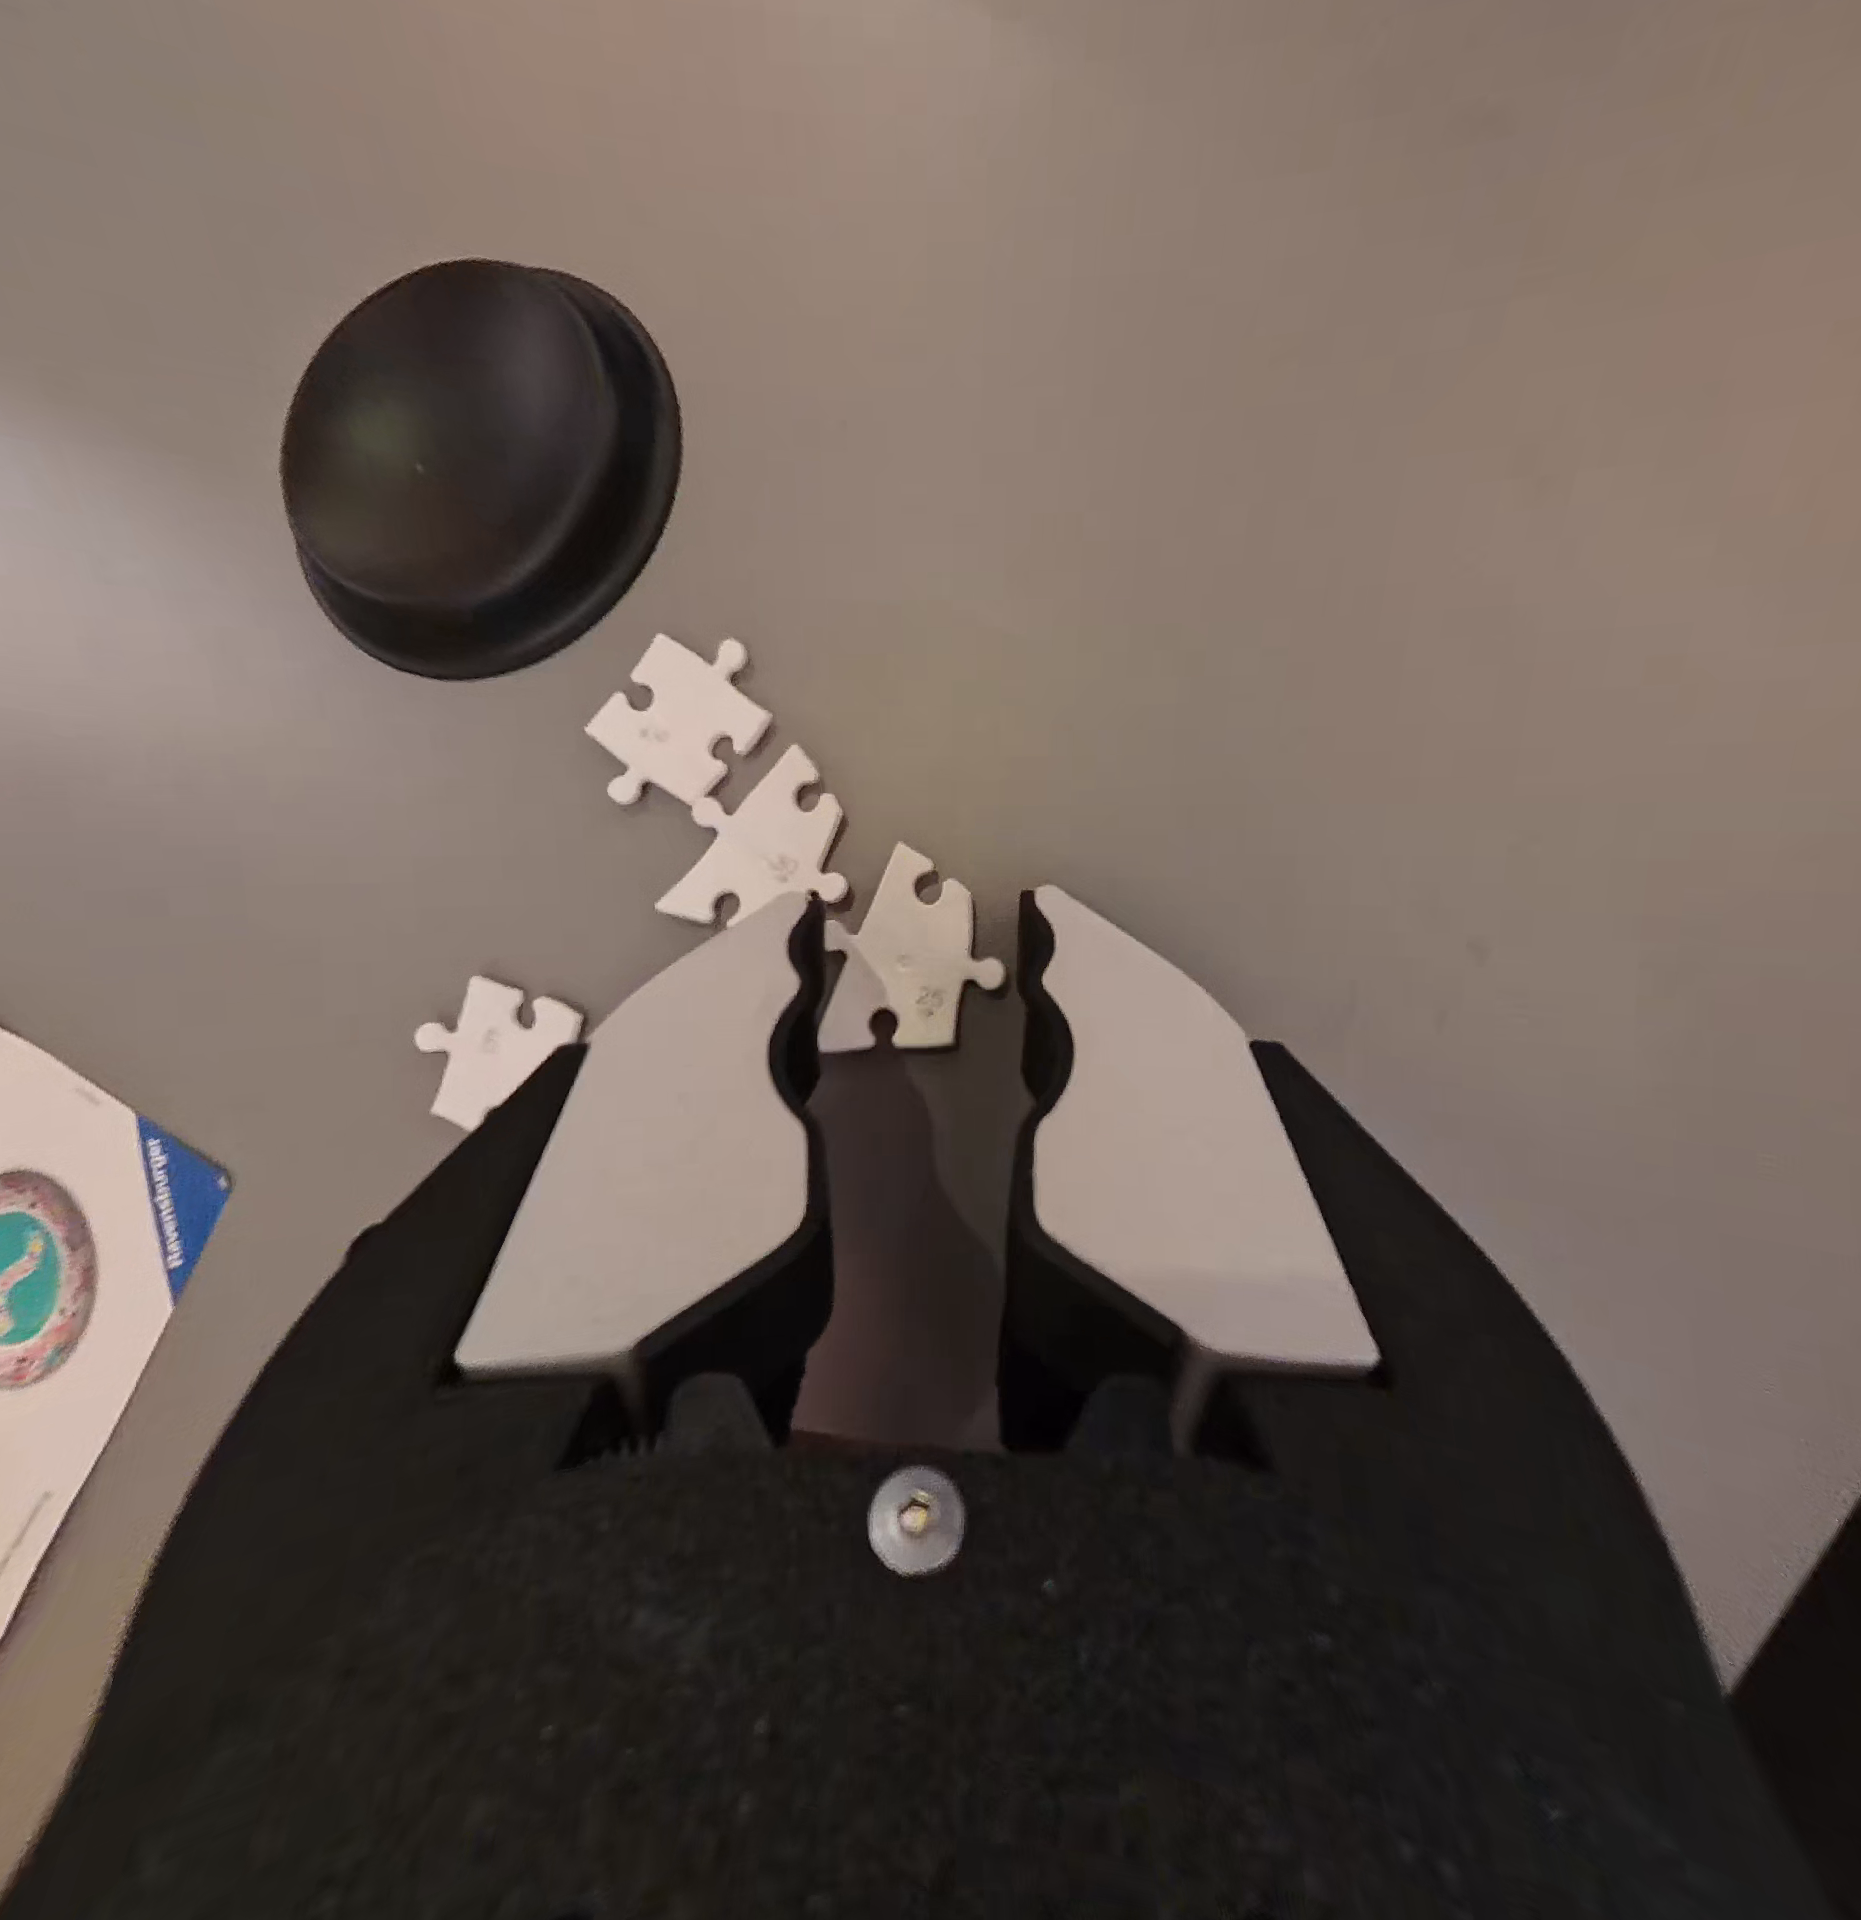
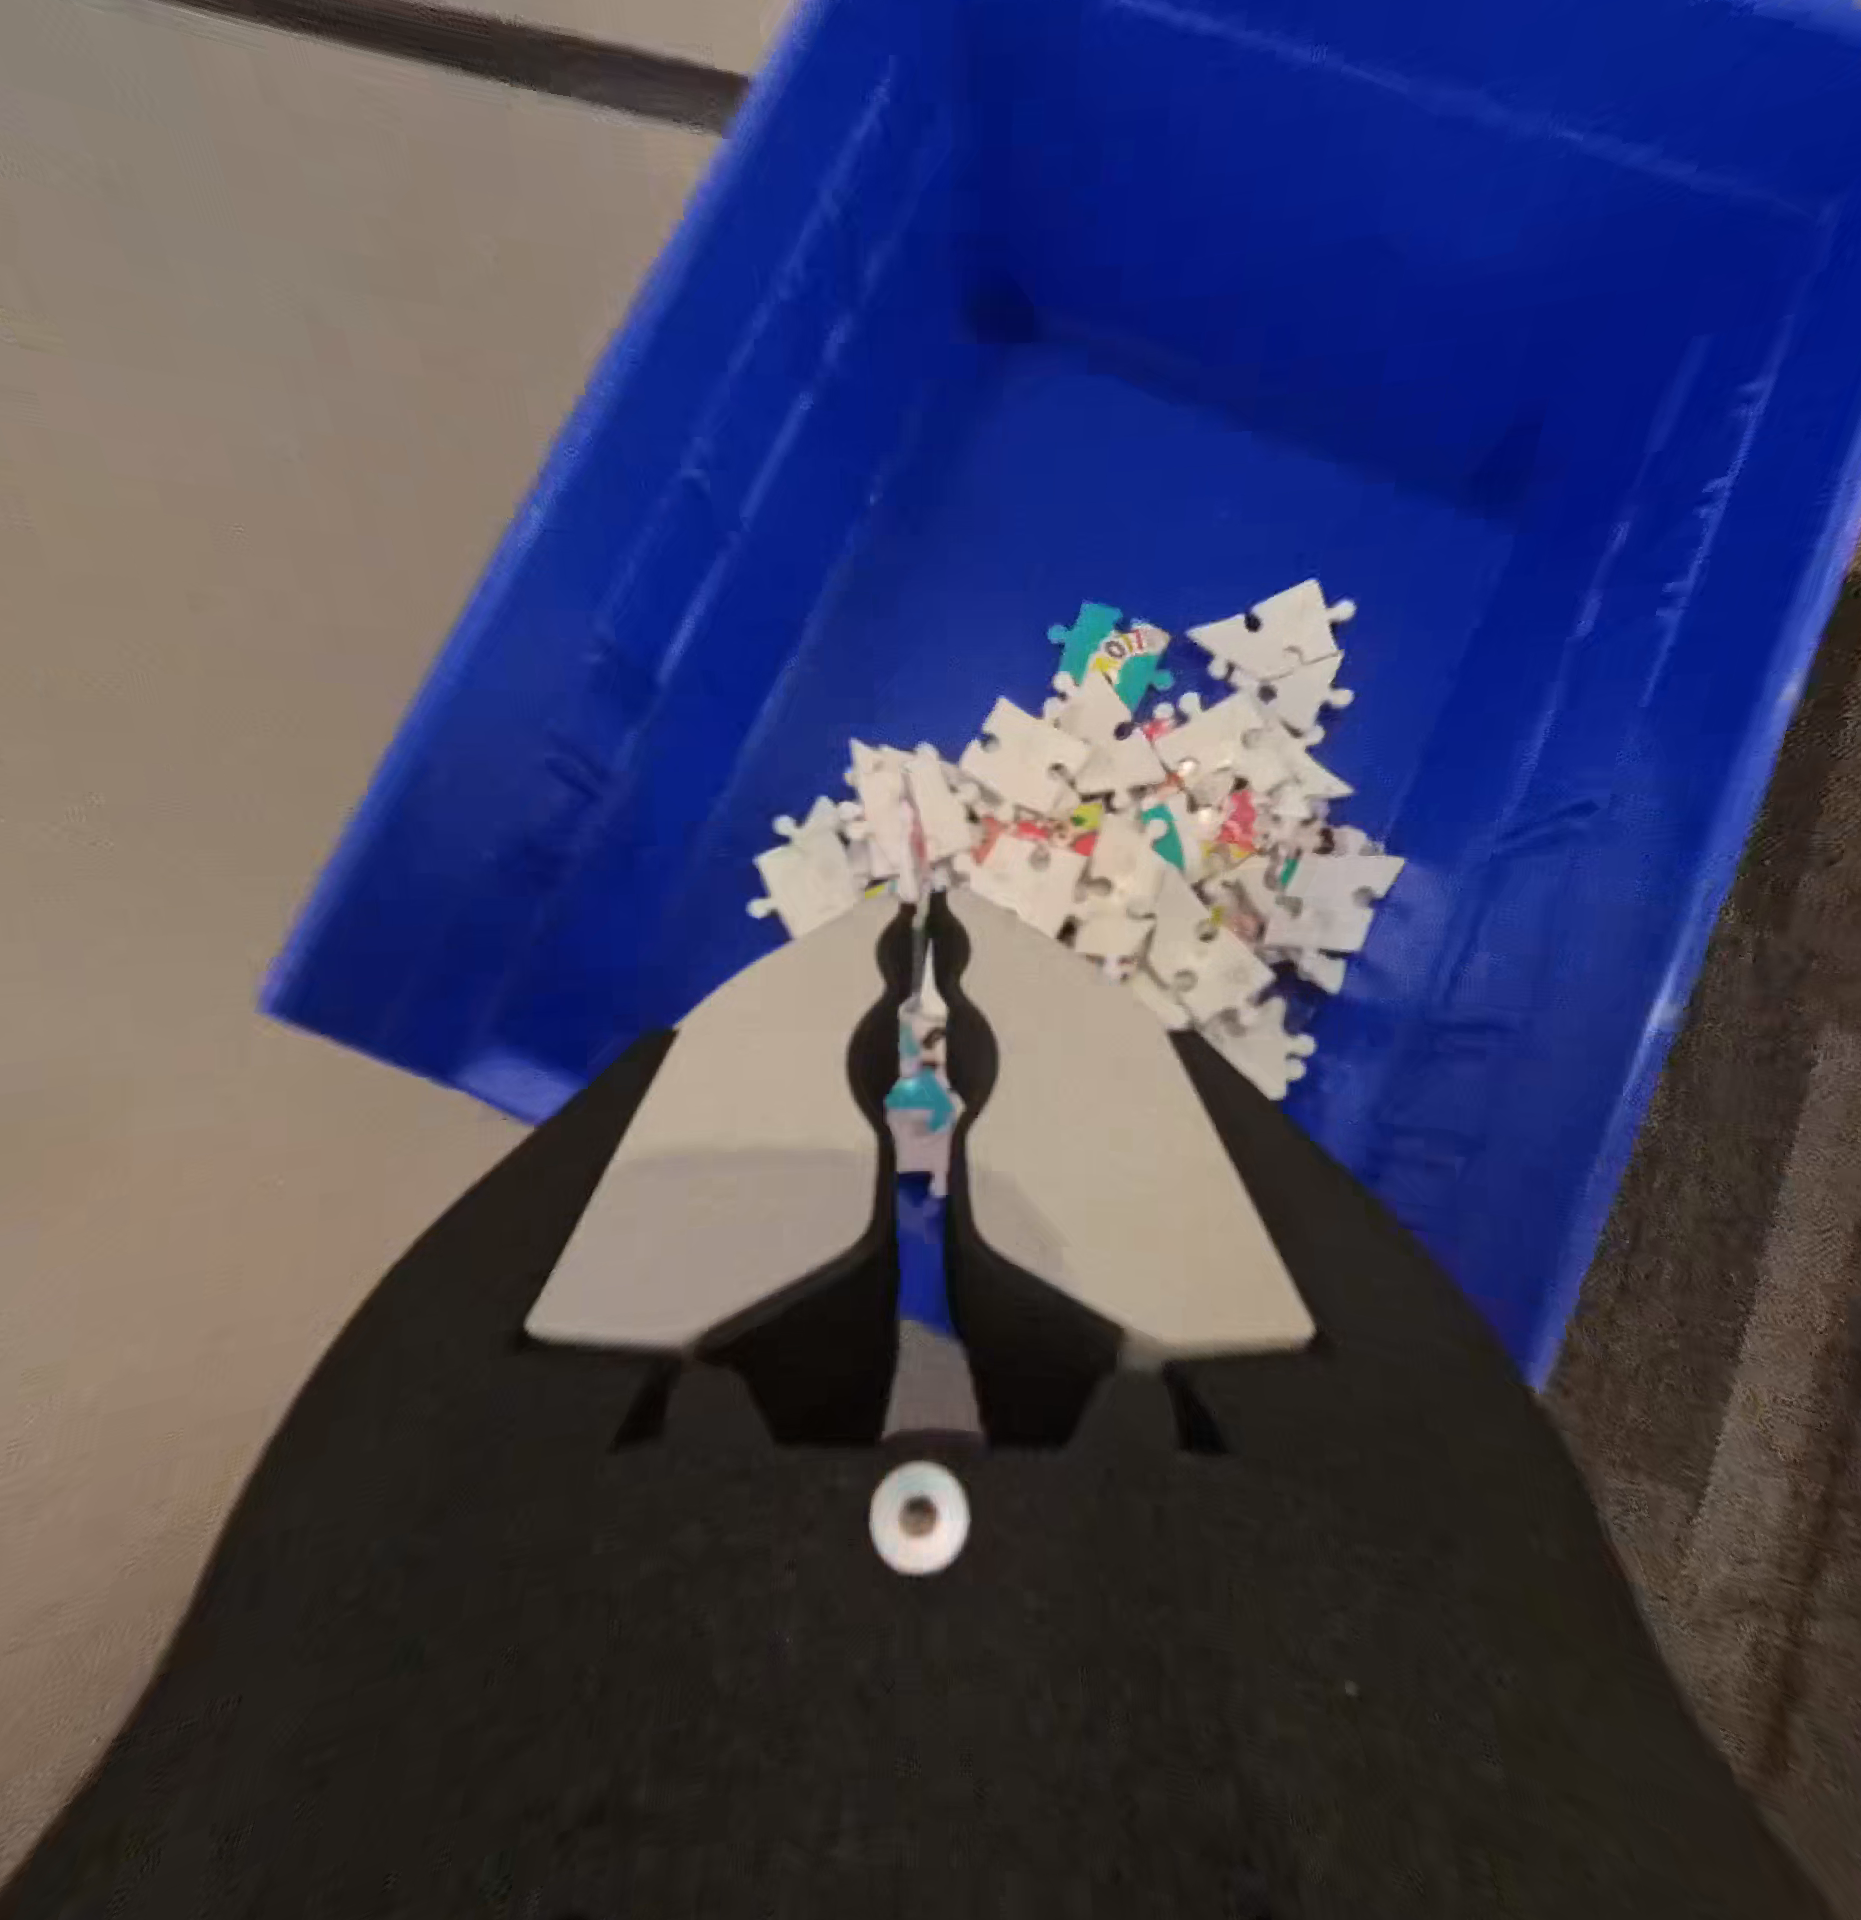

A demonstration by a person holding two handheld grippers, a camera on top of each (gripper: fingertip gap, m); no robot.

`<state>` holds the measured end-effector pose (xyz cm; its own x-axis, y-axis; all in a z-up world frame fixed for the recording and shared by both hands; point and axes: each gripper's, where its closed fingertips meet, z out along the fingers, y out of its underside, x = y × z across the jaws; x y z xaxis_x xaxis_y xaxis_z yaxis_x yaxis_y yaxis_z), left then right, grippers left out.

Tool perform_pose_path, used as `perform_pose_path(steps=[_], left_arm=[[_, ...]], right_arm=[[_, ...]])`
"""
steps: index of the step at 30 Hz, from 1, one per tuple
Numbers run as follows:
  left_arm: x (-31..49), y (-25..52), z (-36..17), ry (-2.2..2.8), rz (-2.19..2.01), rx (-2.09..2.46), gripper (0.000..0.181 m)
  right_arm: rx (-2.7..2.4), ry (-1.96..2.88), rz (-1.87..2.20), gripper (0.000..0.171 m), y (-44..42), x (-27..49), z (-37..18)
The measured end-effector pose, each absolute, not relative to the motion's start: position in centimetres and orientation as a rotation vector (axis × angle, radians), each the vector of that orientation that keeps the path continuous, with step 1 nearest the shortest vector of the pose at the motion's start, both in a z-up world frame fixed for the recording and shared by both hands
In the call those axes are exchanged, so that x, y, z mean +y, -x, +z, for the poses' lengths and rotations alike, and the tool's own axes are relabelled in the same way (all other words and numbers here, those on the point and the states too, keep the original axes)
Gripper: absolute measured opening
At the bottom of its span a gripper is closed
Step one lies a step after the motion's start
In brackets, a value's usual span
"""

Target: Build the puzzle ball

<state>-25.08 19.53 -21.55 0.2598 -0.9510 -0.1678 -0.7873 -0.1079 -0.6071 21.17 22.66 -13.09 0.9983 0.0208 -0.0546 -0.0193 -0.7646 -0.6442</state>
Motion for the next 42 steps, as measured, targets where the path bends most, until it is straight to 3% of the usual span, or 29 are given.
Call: perform_pose_path(steps=[2,4,7,8,11,15,18,21,24,29,33,37,42], left_arm=[[19.2,24.7,-21.7,1.951,-0.408,1.581,0.026],[18.9,24.4,-21.8,1.956,-0.462,1.57,0.02],[18.7,24.6,-21.8,1.914,-0.442,1.596,0.015],[18.6,24.6,-21.6,1.894,-0.428,1.599,0.004],[18.2,24.5,-21.2,1.842,-0.409,1.598,0.003],[16.8,24.1,-18.3,1.761,-0.499,1.56,0.003],[16.1,24.2,-15.1,1.699,-0.554,1.503,0.0],[14.4,24.0,-11.3,1.608,-0.728,1.423,0.0],[13.9,24.2,-8.6,1.498,-0.731,1.374,0.0],[15.8,27.7,-12.3,1.711,-0.612,1.323,0.003],[10.6,29.7,-15.8,1.833,-0.69,1.333,0.036],[7.2,31.3,-16.8,1.863,-0.583,1.335,0.038],[2.3,32.4,-15.1,1.856,-0.649,1.289,0.036]], right_arm=[[-0.045,2.51,0.127,0.003,-21.6,24.0,-15.4],[-0.028,2.539,0.101,0.028,-22.0,24.4,-16.2],[-0.028,2.409,0.029,0.027,-19.4,23.2,-12.5],[-0.057,2.333,0.074,0.026,-16.5,22.6,-10.8],[-0.309,2.178,0.34,0.023,-3.1,19.3,-8.9],[-0.628,2.183,0.827,0.023,13.3,14.5,-13.6],[-0.84,2.184,0.845,0.029,18.8,13.6,-17.1],[-0.886,2.052,1.027,0.048,23.3,13.6,-16.1],[-0.754,1.945,1.573,0.034,25.6,12.4,-13.0],[-1.083,2.027,0.989,0.037,24.8,10.3,-16.2],[-1.152,1.975,0.815,0.042,25.9,6.2,-16.2],[-1.303,2.067,0.579,0.051,27.8,3.7,-20.4],[-1.295,2.063,0.305,0.04,27.8,5.5,-22.4]])
